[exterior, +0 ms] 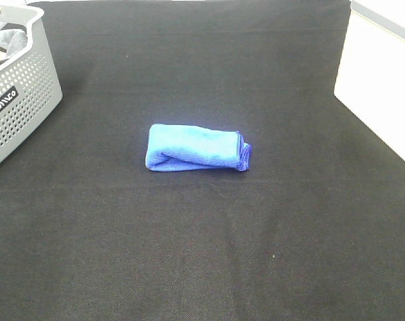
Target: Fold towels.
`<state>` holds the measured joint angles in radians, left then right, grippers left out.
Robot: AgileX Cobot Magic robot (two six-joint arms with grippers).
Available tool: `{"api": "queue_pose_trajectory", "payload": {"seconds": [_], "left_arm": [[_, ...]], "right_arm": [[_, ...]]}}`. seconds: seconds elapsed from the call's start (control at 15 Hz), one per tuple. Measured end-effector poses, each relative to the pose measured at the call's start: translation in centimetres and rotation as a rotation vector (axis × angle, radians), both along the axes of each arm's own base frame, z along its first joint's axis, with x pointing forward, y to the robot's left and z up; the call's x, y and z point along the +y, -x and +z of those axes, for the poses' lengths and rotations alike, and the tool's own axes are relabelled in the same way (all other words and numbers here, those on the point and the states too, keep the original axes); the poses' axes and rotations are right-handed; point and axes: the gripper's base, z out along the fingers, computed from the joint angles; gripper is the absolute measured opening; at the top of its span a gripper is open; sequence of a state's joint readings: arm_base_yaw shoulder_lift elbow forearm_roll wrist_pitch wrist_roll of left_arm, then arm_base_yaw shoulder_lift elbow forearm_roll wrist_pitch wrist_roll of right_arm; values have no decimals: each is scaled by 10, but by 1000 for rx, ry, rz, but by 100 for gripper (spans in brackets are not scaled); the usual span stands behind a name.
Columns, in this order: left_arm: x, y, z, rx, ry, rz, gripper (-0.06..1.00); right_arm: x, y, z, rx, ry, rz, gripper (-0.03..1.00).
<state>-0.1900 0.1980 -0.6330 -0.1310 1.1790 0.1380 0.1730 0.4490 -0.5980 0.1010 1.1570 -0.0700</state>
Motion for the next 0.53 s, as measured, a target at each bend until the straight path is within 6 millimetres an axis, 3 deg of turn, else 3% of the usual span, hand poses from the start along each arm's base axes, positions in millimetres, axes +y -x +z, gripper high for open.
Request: {"api": "queue_pose_trajectory", "payload": {"seconds": [0.13, 0.27, 0.53], "left_arm": [[1, 6, -20, -6, -15, -12, 69], [0, 3, -23, -39, -21, -22, 69], [-2, -2, -28, -80, -14, -47, 69]], "right_arm": [[-5, 24, -4, -127, -5, 0, 86], [-10, 40, -5, -244, -1, 2, 86], [-12, 48, -10, -367, -7, -5, 86]]}}
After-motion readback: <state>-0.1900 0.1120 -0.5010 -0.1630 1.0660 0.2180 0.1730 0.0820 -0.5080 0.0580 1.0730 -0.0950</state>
